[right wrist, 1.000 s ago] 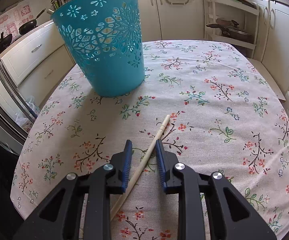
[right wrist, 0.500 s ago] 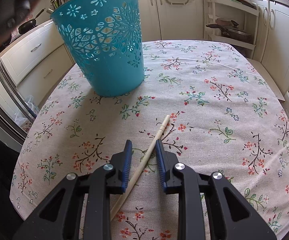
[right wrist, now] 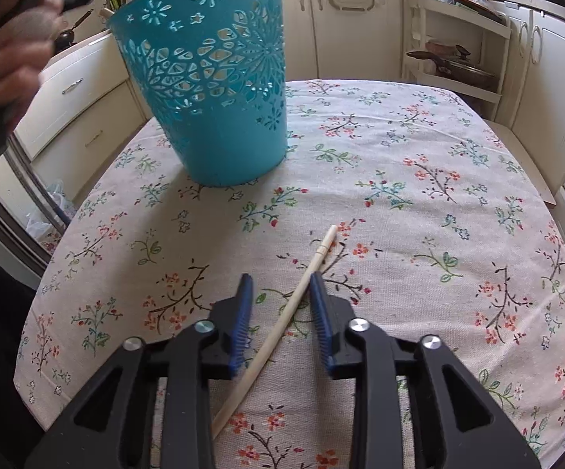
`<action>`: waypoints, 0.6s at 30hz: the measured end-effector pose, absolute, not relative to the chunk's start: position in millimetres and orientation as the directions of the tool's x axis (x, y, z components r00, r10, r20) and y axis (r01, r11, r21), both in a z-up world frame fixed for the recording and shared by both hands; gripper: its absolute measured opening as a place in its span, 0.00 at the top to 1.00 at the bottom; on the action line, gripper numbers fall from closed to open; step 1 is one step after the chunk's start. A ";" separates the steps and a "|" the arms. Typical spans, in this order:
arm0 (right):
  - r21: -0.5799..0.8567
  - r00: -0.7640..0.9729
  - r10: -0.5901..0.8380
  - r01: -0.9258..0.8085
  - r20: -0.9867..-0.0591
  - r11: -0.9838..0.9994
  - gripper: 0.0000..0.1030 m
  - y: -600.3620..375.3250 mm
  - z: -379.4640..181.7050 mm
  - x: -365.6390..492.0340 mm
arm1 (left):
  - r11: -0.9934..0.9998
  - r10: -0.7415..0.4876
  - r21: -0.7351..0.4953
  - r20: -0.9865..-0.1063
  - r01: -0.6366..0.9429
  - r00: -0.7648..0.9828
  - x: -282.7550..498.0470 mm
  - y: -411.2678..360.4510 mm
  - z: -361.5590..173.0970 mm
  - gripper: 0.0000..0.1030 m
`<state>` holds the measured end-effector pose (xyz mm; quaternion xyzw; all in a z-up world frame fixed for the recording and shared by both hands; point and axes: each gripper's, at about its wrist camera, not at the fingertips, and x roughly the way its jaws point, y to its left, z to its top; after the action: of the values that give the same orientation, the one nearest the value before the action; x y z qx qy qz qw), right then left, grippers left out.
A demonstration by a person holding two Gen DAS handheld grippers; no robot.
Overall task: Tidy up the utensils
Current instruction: 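Lower the chopstick into the teal basket and open the left gripper, then grasp the last loose wooden chopstick with the right gripper and lift it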
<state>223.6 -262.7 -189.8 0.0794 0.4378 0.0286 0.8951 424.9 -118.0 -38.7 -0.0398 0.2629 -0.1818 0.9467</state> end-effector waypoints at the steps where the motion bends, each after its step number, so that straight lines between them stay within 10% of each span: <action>1: 0.169 0.615 0.123 0.017 -0.779 0.985 0.67 -262.9 -189.8 223.4 | 0.935 -0.354 -0.165 -0.479 0.313 0.803 418.6 -111.9 -37.6 0.39; 9: 0.106 0.612 0.055 0.047 -0.789 0.993 0.66 -256.1 -189.8 216.5 | 0.965 -0.261 -0.155 -0.451 0.213 0.853 374.2 -52.8 -43.9 0.19; 12: 0.063 0.614 0.023 0.044 -0.789 0.997 0.88 -247.7 -189.9 215.6 | 0.969 -0.244 -0.156 -0.497 0.191 0.833 379.7 -42.2 -55.3 0.19; 18: 0.110 0.547 0.142 -0.092 -0.825 0.990 0.93 -234.1 -185.4 216.5 | 0.969 -0.243 -0.159 -0.499 0.188 0.832 381.4 -29.7 -54.9 0.19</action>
<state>216.5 -234.1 -185.4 0.0267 0.4710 0.0665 0.8792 381.4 -29.7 -54.9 -0.0519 0.2674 -0.1128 0.9555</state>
